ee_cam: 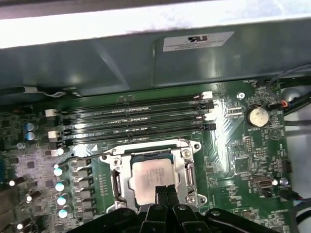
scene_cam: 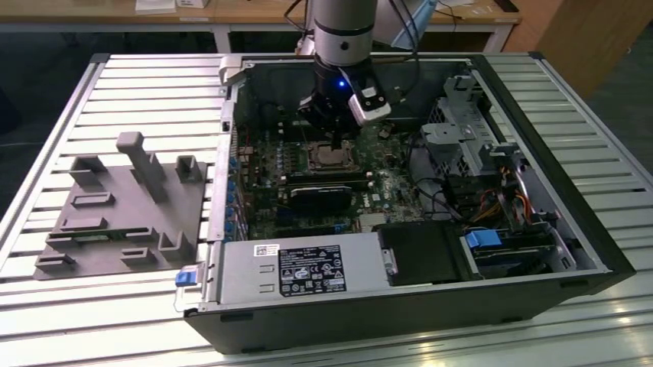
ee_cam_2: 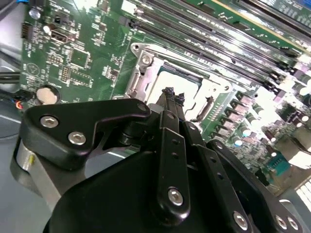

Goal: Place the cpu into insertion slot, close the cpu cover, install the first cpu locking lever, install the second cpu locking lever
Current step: 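Close the cpu cover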

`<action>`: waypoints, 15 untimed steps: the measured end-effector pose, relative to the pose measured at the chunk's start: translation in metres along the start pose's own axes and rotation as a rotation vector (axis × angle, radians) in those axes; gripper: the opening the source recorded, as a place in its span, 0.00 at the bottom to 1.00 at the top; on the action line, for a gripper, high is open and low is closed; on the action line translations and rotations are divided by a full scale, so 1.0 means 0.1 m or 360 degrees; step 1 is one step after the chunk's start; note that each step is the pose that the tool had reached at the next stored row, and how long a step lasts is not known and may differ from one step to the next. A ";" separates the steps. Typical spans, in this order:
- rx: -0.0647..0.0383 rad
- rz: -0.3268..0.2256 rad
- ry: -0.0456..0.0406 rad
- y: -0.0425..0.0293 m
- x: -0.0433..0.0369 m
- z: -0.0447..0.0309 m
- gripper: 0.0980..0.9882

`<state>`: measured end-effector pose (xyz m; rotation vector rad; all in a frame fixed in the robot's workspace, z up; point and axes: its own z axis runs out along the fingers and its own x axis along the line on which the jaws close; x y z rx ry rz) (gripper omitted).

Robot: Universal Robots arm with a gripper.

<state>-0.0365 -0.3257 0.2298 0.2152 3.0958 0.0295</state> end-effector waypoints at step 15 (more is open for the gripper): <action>0.0000 -0.0006 -0.0002 0.002 -0.003 -0.140 0.00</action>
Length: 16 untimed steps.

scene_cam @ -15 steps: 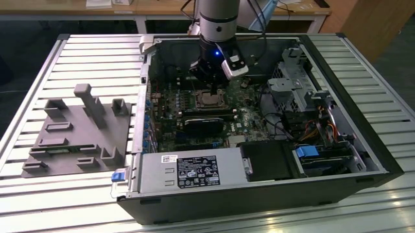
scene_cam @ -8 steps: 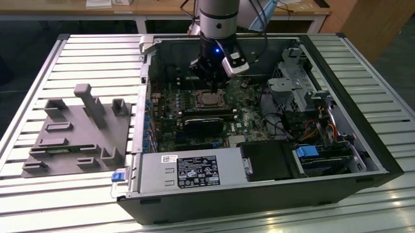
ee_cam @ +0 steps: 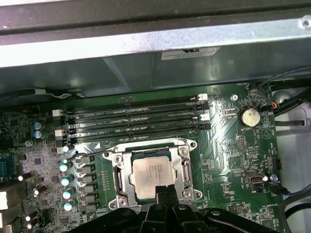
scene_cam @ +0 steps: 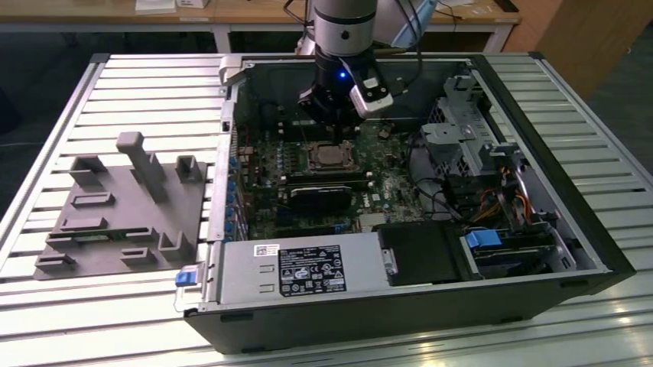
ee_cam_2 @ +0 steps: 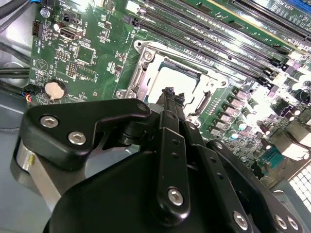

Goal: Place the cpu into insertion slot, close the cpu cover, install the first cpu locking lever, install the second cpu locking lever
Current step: 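Install the first cpu locking lever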

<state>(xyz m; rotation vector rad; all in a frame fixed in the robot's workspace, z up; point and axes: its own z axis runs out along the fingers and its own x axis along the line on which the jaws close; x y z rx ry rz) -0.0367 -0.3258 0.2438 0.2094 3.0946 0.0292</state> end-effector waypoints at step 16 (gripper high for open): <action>0.0000 0.0000 0.0000 -0.009 0.067 -0.003 0.00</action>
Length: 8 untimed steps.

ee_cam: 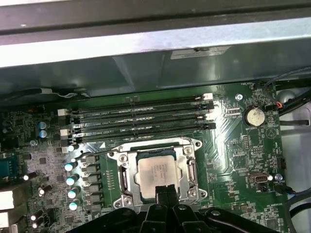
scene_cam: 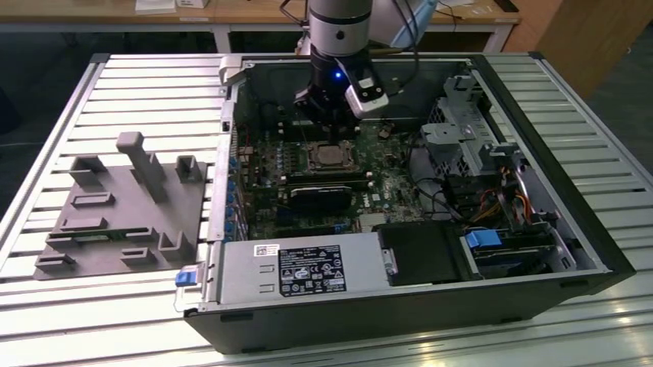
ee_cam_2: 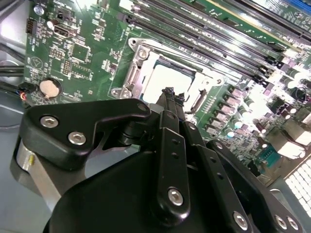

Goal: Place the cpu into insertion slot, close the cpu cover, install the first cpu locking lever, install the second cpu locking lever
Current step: 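Install the first cpu locking lever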

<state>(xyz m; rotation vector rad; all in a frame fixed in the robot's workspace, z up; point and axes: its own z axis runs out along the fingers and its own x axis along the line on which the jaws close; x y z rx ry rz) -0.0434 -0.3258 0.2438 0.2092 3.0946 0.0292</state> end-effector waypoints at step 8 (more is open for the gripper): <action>0.0000 0.0000 0.0000 -0.015 0.108 -0.005 0.00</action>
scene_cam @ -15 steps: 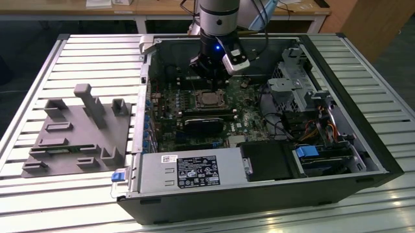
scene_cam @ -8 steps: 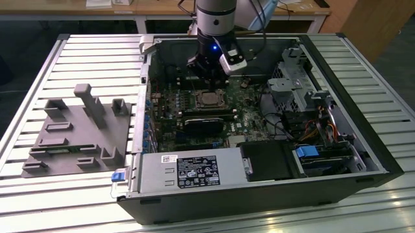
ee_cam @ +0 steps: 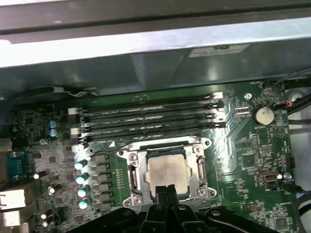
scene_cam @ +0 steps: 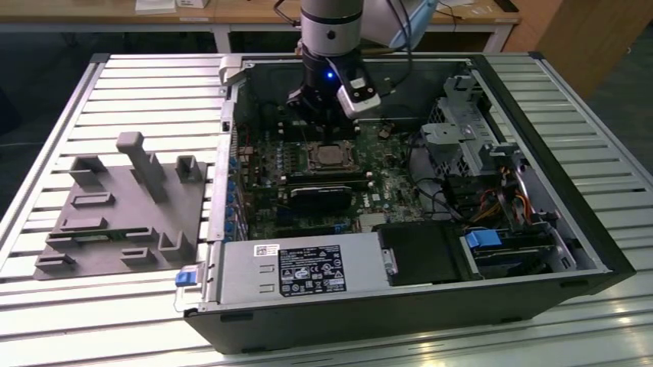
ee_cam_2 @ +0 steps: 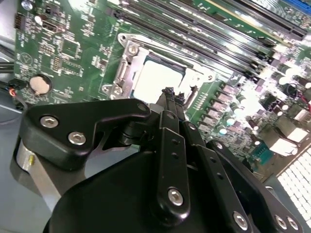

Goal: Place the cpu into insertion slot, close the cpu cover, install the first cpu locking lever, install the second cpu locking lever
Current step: 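Install the first cpu locking lever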

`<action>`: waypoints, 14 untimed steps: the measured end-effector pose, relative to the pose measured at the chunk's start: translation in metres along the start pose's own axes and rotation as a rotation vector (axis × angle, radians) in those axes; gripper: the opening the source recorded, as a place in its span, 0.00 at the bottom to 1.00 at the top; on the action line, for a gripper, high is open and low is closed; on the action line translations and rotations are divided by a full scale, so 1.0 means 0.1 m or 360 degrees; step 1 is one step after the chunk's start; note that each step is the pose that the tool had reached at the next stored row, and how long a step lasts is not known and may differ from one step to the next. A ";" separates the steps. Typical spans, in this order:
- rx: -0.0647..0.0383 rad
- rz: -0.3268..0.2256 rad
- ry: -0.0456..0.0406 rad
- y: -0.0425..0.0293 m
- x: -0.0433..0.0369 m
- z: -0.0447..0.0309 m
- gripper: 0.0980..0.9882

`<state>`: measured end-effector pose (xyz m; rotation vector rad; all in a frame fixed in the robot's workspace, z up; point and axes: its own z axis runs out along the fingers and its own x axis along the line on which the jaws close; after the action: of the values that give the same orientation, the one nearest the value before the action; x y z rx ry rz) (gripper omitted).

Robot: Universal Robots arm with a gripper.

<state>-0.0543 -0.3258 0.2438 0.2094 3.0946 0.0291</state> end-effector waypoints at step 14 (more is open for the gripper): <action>-0.0002 0.0000 -0.0001 -0.042 0.311 -0.013 0.00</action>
<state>-0.0858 -0.3258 0.2438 0.2090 3.0938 0.0306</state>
